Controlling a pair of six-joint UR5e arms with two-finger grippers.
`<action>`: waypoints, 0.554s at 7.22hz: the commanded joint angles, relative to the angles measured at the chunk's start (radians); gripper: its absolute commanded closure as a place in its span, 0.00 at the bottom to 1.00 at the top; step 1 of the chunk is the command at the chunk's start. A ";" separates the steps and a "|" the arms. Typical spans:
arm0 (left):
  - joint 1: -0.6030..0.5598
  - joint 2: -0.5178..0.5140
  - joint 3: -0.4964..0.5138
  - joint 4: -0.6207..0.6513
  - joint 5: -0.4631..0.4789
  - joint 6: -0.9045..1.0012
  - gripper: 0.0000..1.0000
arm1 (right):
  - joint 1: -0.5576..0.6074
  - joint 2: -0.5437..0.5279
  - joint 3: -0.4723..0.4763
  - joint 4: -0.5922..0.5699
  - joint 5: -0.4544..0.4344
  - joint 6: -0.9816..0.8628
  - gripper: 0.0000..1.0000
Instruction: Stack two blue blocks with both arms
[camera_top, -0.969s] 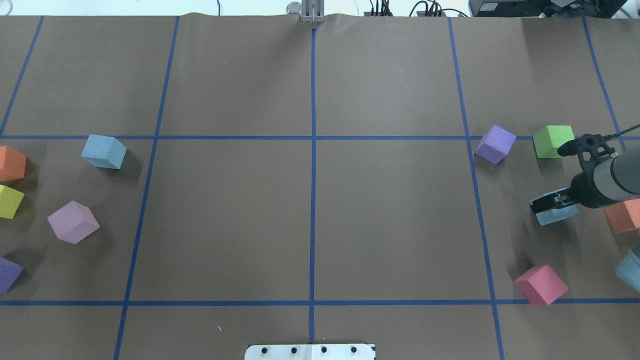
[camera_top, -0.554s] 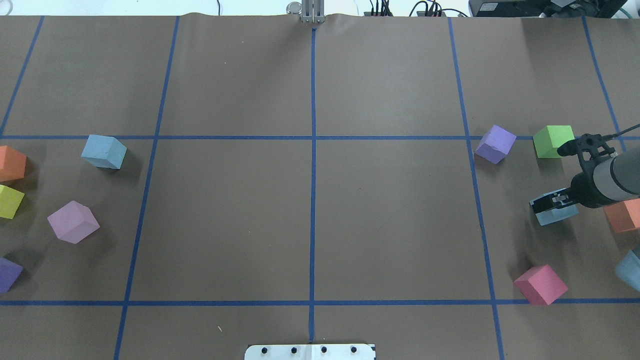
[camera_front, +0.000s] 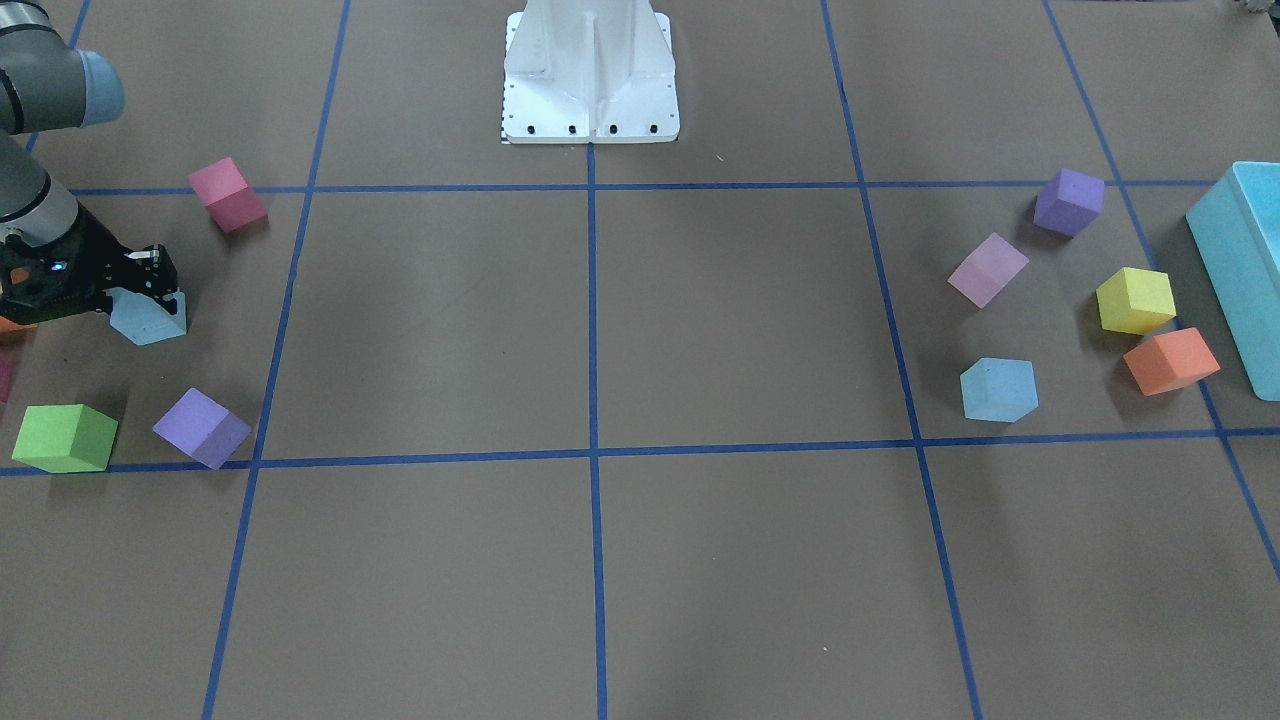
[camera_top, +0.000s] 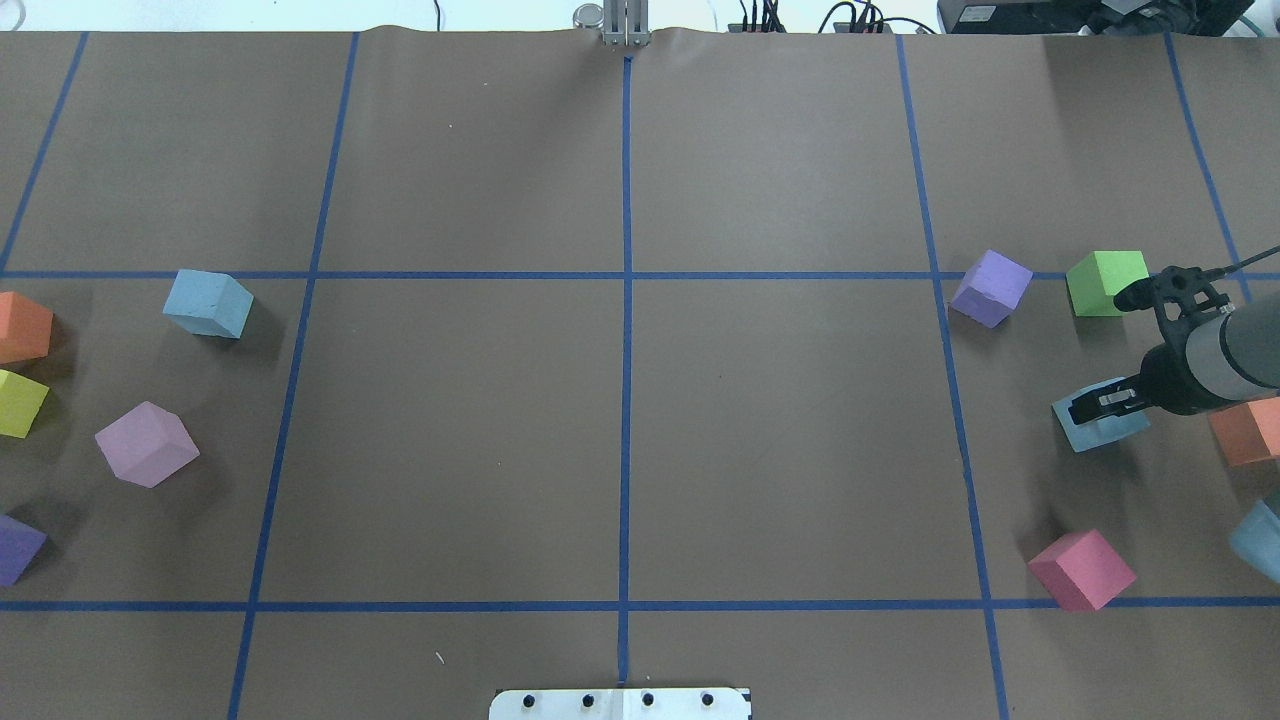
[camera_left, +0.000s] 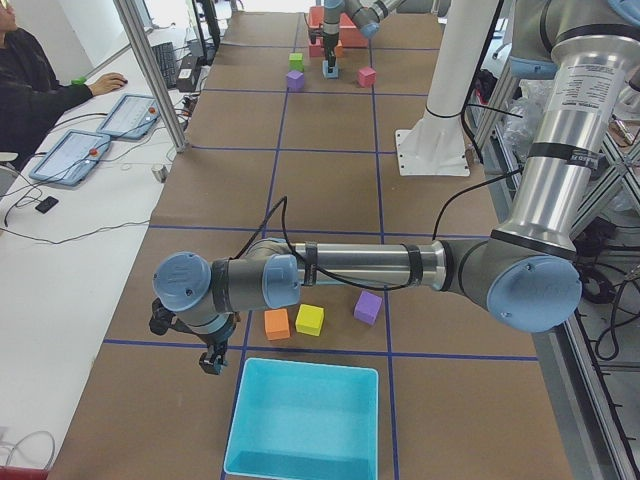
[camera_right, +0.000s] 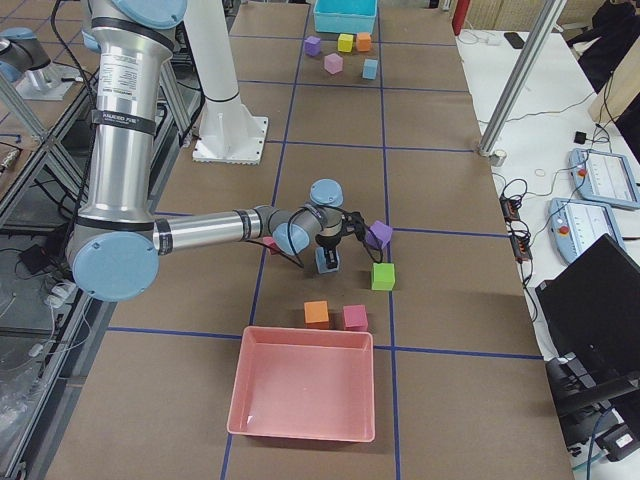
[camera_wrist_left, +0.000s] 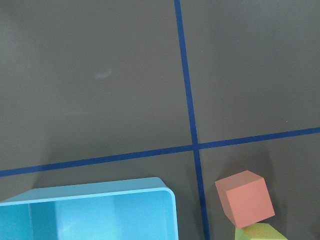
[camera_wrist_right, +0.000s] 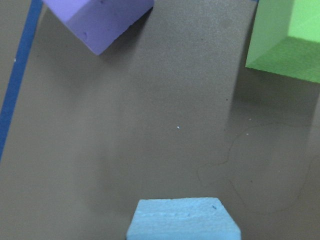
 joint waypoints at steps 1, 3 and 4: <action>0.000 0.000 0.001 0.000 0.001 0.000 0.02 | 0.000 0.050 0.005 -0.013 0.012 0.017 0.54; 0.000 0.000 0.001 0.000 0.001 0.000 0.02 | 0.000 0.227 0.013 -0.195 0.015 0.077 0.54; 0.000 0.000 0.001 0.000 0.001 0.000 0.02 | -0.002 0.315 0.014 -0.292 0.016 0.088 0.53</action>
